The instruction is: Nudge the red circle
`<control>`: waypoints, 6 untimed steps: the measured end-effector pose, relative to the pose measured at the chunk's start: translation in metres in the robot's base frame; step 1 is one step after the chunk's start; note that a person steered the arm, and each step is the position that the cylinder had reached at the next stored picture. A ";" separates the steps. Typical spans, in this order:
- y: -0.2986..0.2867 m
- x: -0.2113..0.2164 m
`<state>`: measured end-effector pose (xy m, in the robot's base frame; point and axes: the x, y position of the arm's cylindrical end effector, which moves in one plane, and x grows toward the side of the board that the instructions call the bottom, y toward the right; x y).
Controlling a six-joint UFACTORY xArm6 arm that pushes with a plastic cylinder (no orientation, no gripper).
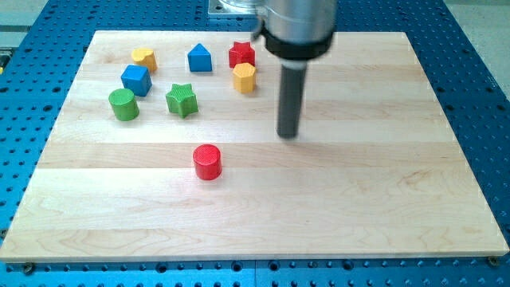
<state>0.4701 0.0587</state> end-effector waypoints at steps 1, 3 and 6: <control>-0.058 0.062; -0.094 0.071; -0.110 0.009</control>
